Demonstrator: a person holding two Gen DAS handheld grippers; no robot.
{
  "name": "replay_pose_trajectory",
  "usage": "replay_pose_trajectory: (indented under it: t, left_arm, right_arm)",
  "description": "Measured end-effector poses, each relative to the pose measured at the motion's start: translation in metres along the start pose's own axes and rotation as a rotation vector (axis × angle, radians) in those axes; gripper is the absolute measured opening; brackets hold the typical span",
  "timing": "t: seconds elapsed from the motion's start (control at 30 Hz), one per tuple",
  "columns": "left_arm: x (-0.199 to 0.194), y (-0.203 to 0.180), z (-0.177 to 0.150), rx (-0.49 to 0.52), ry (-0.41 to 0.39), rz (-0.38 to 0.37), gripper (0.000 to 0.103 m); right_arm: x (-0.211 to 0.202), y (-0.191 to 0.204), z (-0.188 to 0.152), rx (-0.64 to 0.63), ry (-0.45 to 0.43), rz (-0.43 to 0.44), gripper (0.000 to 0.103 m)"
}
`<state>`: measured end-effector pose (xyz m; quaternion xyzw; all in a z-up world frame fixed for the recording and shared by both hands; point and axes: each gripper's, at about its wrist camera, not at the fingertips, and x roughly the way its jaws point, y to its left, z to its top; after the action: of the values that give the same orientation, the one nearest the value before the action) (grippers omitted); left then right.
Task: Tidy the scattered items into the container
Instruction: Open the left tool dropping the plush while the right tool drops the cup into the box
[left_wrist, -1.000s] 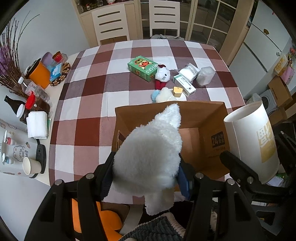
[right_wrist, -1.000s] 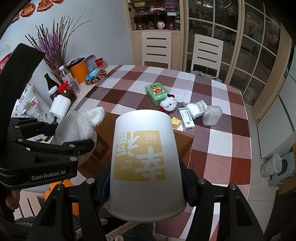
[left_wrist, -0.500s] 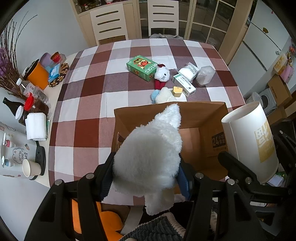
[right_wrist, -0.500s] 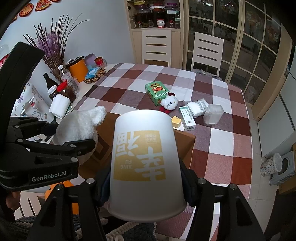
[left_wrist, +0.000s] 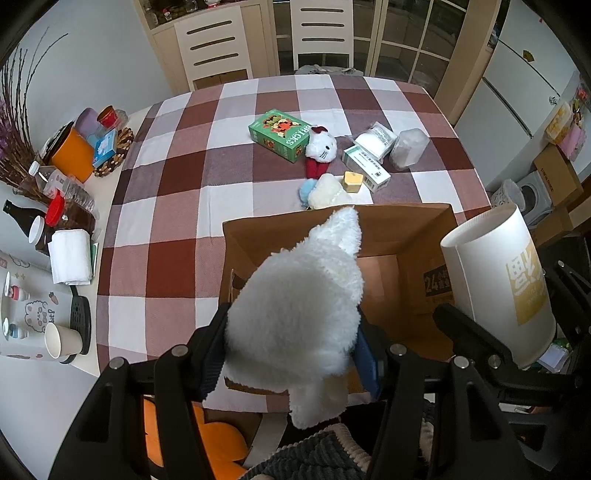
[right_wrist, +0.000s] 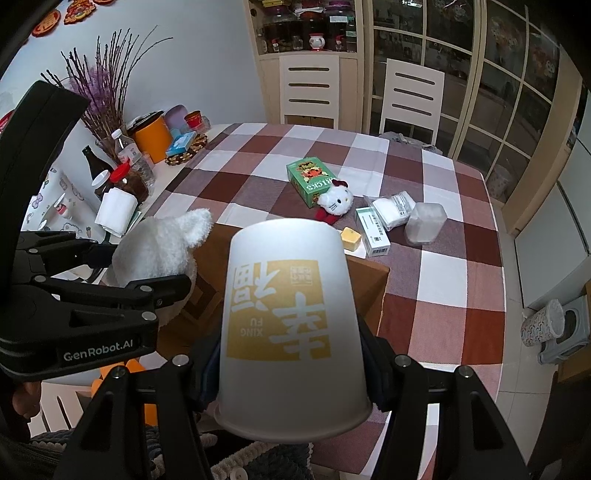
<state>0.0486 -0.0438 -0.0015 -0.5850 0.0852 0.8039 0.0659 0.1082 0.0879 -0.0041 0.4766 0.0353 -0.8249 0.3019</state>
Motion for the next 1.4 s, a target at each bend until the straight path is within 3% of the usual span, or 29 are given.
replay_pose_trajectory:
  t: [0.17, 0.23, 0.27, 0.33, 1.4]
  left_arm:
    - [0.000, 0.003, 0.000, -0.006, 0.001, 0.029, 0.075]
    - [0.003, 0.009, 0.002, -0.030, 0.024, 0.061, 0.090]
    - [0.006, 0.012, 0.003, -0.043, 0.042, 0.057, 0.091]
    - [0.009, 0.017, 0.003, -0.062, 0.063, 0.019, 0.091]
    - [-0.005, 0.007, 0.008, -0.052, 0.003, -0.016, 0.091]
  right_arm:
    - [-0.001, 0.001, 0.000, -0.002, -0.010, -0.017, 0.066]
    - [-0.001, 0.000, 0.002, 0.002, -0.013, -0.022, 0.070]
    - [-0.001, -0.002, 0.002, 0.015, -0.016, -0.015, 0.077]
    - [-0.002, -0.004, 0.002, 0.027, -0.027, -0.005, 0.081]
    - [-0.009, -0.013, 0.003, 0.036, -0.054, 0.017, 0.081]
